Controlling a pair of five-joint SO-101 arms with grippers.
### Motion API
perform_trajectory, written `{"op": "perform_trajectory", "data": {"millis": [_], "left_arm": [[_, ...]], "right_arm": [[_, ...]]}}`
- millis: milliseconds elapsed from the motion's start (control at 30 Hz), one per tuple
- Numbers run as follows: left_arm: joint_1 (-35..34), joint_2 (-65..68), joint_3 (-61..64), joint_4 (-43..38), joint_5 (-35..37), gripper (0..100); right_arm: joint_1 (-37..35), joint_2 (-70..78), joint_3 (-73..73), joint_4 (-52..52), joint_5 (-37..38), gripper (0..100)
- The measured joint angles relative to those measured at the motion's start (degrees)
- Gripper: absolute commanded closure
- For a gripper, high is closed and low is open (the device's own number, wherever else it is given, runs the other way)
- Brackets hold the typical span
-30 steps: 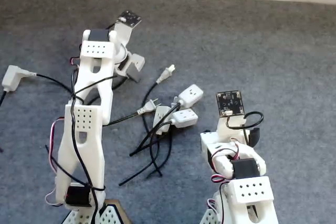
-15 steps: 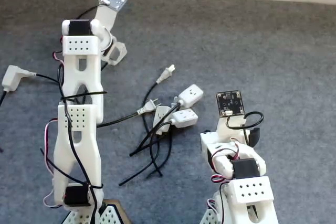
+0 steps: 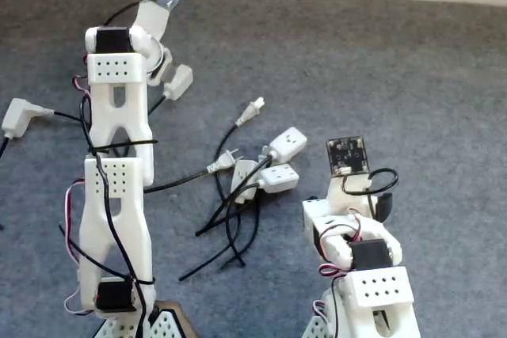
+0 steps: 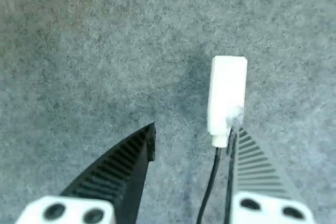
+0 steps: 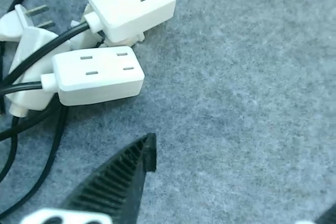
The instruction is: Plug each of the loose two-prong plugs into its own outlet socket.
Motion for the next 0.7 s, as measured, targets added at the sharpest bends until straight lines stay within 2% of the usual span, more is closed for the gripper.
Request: {"op": "perform_trajectory", "data": {"millis": [333,700], "left_arm": [[4.7,0.0,0.0,-0.4,0.0,78],[1.4,0.4,13.5,-12.2,0.0,78]], "right_arm": [[0.0,0.0,0.0,0.0,0.0,50.5],[0.0,0.0,0.0,0.0,0.0,50.5]]}}
